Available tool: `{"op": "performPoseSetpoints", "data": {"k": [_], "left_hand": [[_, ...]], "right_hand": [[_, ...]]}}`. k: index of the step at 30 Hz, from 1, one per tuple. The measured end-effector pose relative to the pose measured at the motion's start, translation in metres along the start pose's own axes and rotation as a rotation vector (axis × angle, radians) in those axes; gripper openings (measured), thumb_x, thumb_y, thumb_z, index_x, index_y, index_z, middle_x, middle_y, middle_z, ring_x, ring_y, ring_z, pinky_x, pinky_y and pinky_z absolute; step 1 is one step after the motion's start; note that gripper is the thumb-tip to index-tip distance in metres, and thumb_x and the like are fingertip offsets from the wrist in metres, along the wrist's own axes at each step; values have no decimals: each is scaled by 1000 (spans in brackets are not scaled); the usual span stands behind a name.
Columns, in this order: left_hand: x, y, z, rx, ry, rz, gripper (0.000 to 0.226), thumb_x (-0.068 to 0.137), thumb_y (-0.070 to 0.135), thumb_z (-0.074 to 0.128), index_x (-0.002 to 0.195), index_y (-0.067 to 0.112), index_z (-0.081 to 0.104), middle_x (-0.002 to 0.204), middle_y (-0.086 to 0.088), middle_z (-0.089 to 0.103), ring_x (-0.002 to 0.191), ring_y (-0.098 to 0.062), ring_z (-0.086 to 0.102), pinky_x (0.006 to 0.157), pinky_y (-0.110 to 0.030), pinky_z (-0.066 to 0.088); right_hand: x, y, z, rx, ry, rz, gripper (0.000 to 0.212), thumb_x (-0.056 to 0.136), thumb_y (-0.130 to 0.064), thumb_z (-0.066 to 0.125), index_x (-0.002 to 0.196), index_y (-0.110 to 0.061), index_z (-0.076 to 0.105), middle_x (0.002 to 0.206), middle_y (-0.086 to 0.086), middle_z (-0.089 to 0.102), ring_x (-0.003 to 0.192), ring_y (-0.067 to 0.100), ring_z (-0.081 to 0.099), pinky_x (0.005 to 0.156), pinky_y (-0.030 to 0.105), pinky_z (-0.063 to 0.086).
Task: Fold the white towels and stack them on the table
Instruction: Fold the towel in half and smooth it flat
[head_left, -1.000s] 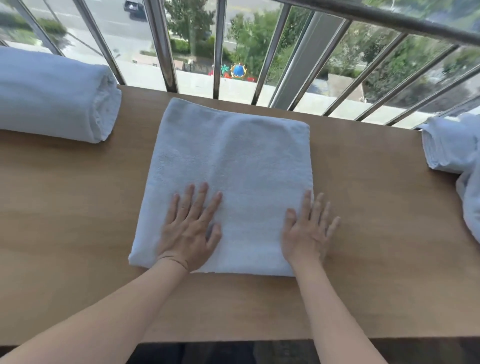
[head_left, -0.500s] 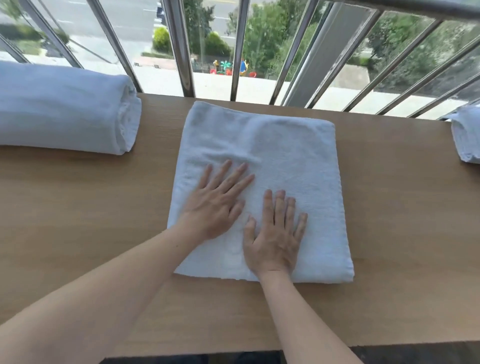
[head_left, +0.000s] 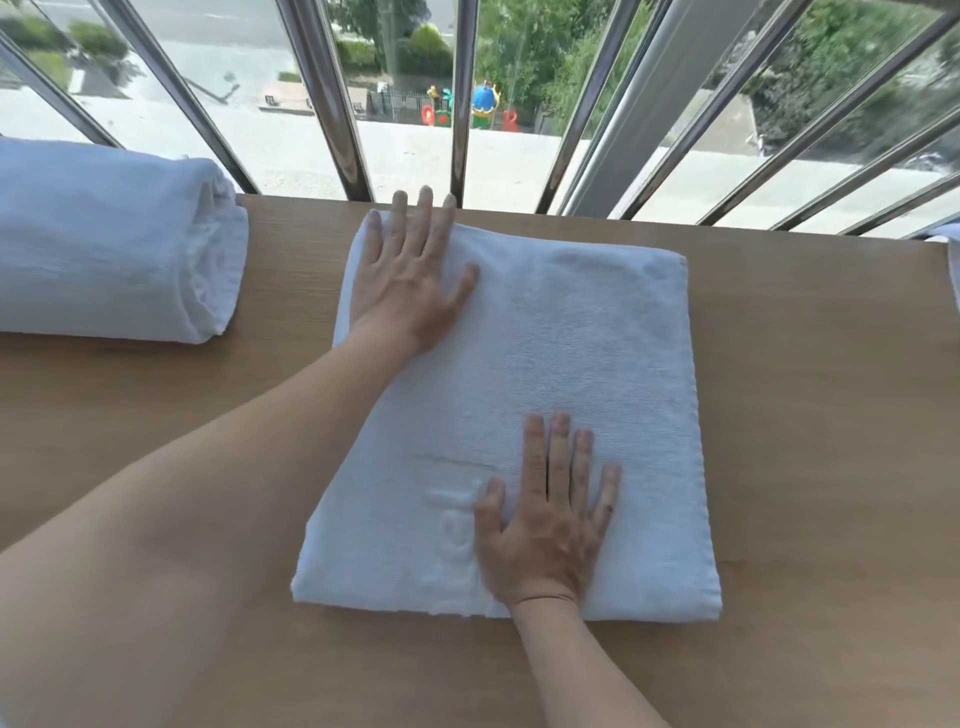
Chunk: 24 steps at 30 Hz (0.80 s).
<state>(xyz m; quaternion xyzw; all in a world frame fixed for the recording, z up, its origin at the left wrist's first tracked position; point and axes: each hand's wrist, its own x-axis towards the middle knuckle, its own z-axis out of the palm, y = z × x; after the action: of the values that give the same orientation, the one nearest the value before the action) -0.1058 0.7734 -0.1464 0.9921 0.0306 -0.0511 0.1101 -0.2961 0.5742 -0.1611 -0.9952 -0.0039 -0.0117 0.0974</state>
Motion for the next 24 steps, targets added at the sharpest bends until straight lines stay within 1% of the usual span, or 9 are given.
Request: {"op": "performPoseSetpoints", "data": {"k": [3,5,8,10,12,16,19,21,24], "left_hand": [[-47,9,3,-98,-46,65,73,100,58,18,161,26,-4,169,-3,-12,154,-22,-16,124,-44,-10],[-103,19,14,-71,-64,89,72,101,58,19,162,24,0,169,-2,-10,154,-22,-14,125,-45,-6],[-188,21,29,-17,-31,47,74,101,57,25,162,19,7,170,-3,0,156,-23,-3,125,-47,2],[-220,14,34,11,-9,47,75,101,56,28,162,16,11,170,-5,5,156,-24,4,124,-47,7],[-227,10,34,19,-10,65,75,99,56,31,161,17,14,169,-5,8,156,-25,6,124,-48,10],[-221,16,31,13,-13,48,76,97,55,31,162,19,11,170,-4,4,156,-25,2,124,-48,8],[-224,14,30,28,-33,47,74,99,56,25,162,21,5,169,-3,-3,156,-23,-6,125,-48,5],[-228,12,30,33,-37,55,71,101,56,23,162,25,3,169,-2,-7,155,-22,-11,126,-47,2],[-236,5,29,14,-32,104,64,104,54,22,161,29,6,169,-2,-4,155,-22,-9,126,-46,0]], "right_hand": [[1,0,0,0,8,-2,75,91,-48,40,159,-21,26,167,3,18,155,26,13,122,58,9],[2,0,0,-3,7,-6,75,90,-47,41,159,-20,27,167,4,19,154,26,14,122,59,11],[0,0,1,-3,-1,-15,75,90,-47,40,159,-20,27,167,4,19,154,27,14,122,59,11],[0,1,1,6,-3,-19,75,91,-47,39,159,-20,26,167,4,18,154,27,14,122,59,11],[2,0,0,12,-13,-13,74,91,-47,38,159,-20,26,167,4,18,154,26,14,121,60,11],[1,-2,-5,6,-56,-9,74,92,-49,36,159,-22,24,167,3,17,155,25,12,122,57,8],[2,-3,-9,7,-114,-20,69,95,-50,33,160,-32,20,168,1,12,155,26,6,122,57,2],[-4,4,-13,-6,-167,-93,64,98,-52,29,159,-41,11,169,-4,3,155,26,-4,122,58,-3],[-13,30,-20,-62,-260,-277,62,101,-56,19,158,-44,1,168,-8,-10,154,21,-15,121,57,-9]]}}
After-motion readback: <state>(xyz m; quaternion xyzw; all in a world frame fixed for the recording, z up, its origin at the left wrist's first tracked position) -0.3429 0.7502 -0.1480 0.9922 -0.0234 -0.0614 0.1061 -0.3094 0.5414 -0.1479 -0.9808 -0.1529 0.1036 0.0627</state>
